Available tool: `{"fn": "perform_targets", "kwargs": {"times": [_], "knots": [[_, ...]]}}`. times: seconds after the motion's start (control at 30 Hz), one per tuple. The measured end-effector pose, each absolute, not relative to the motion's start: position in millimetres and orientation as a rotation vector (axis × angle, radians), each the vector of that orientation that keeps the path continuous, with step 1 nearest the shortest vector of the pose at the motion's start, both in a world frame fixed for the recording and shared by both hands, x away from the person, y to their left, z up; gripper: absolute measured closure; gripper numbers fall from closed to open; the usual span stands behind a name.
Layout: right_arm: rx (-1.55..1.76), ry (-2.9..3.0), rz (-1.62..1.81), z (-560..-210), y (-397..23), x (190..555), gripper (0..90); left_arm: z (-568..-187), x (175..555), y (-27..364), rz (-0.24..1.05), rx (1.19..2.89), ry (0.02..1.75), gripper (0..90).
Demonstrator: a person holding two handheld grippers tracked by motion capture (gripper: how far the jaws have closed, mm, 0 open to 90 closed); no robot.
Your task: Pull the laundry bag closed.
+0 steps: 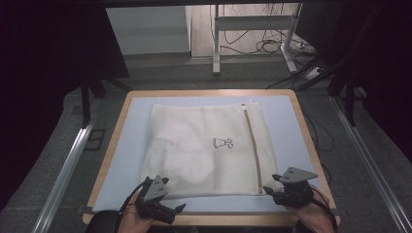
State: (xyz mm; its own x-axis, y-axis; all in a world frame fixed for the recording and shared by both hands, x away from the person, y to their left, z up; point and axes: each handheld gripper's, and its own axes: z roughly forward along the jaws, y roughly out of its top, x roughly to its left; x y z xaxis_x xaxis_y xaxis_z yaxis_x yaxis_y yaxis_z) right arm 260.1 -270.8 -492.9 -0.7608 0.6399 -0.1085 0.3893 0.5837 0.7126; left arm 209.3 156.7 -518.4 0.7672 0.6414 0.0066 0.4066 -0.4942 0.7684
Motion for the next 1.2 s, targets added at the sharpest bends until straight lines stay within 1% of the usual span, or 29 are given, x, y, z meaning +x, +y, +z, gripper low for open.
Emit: {"fn": "perform_targets", "kwargs": {"times": [0.37, 0.57, 0.67, 1.0, 1.2], "knots": [[0.751, 2.525, 0.917, -501.2, -254.5, 264.4, 41.3, -518.6, 208.9, 155.8, 0.379, 2.166, 0.776, 0.5], [0.714, 2.554, 0.860, -506.3, -246.7, 266.9, 41.6, -519.2, 208.8, 154.9, 0.383, 2.175, 0.776, 0.5], [0.693, 2.564, 0.821, -507.5, -243.9, 267.1, 44.8, -519.5, 208.5, 154.3, 0.385, 2.180, 0.776, 0.5], [0.657, 2.522, 0.818, -498.1, -248.5, 261.8, 66.5, -519.2, 207.5, 153.2, 0.392, 2.190, 0.767, 0.5], [0.660, 2.548, 0.819, -498.5, -250.1, 263.1, 74.4, -519.9, 207.7, 151.6, 0.392, 2.196, 0.765, 0.5]]}}
